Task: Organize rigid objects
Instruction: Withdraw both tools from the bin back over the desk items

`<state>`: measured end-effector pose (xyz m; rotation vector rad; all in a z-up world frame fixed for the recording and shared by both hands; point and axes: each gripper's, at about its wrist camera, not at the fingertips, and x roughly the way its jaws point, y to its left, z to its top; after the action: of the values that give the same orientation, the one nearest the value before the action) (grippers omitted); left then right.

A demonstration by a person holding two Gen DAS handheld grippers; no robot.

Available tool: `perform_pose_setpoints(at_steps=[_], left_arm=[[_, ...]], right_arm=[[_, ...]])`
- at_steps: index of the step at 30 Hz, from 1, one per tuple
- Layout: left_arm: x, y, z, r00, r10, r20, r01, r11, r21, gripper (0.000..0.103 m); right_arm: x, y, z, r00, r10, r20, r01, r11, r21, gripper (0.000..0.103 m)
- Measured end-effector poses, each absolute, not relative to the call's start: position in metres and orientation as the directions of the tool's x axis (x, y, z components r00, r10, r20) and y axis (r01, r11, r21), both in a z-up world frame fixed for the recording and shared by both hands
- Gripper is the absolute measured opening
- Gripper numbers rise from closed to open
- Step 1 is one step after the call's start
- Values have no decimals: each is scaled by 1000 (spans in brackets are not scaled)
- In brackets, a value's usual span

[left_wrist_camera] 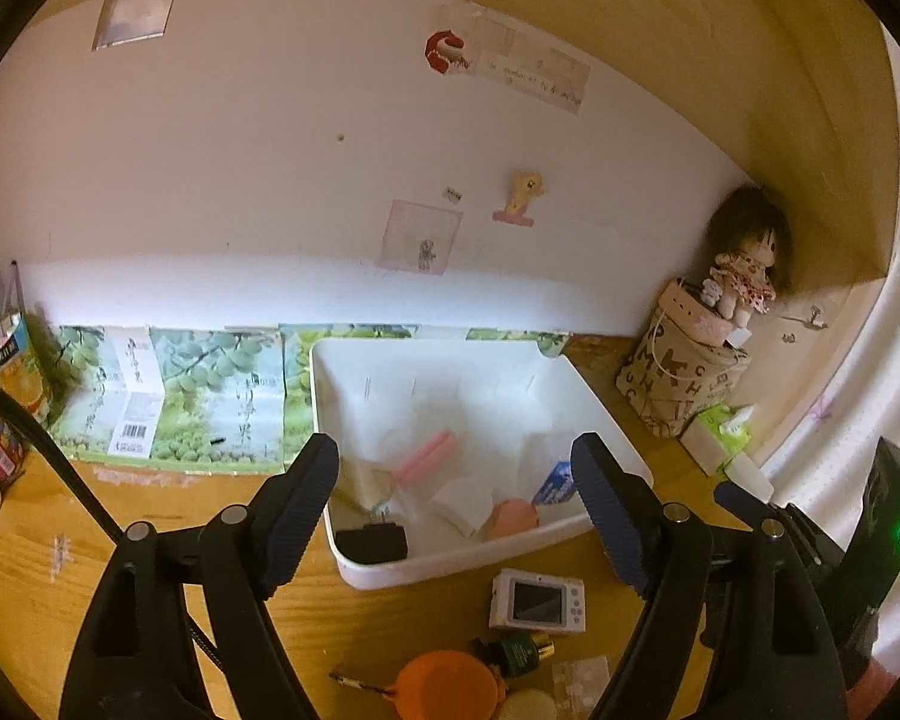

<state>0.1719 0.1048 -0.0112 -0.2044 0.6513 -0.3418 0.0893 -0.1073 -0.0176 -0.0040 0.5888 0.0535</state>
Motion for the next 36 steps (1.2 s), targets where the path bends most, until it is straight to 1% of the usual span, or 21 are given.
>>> perform_pose_setpoints(at_steps=[8, 13, 16, 20, 29, 36], left_arm=[[163, 103, -17, 722, -371, -584, 240, 926, -292, 83], [158, 99, -21, 705, -365, -608, 238, 929, -282, 83], [154, 97, -25, 689, -357, -631, 234, 933, -273, 83], [152, 95, -35, 652, -347, -674, 213, 937, -276, 83], [156, 92, -70, 504, -342, -793, 171, 939, -297, 84], [159, 89, -100, 380, -347, -858, 162, 938, -308, 86]], right_arm=[[72, -118, -27, 807, 80, -585, -27, 995, 99, 83], [64, -116, -32, 803, 41, -594, -33, 999, 24, 83], [57, -115, -38, 797, 42, -603, -53, 999, 0, 83], [50, -114, -49, 775, 56, -630, -80, 997, -9, 83], [43, -111, -69, 730, 97, -676, -140, 990, -9, 83], [40, -105, -88, 681, 105, -725, -152, 988, 0, 83]])
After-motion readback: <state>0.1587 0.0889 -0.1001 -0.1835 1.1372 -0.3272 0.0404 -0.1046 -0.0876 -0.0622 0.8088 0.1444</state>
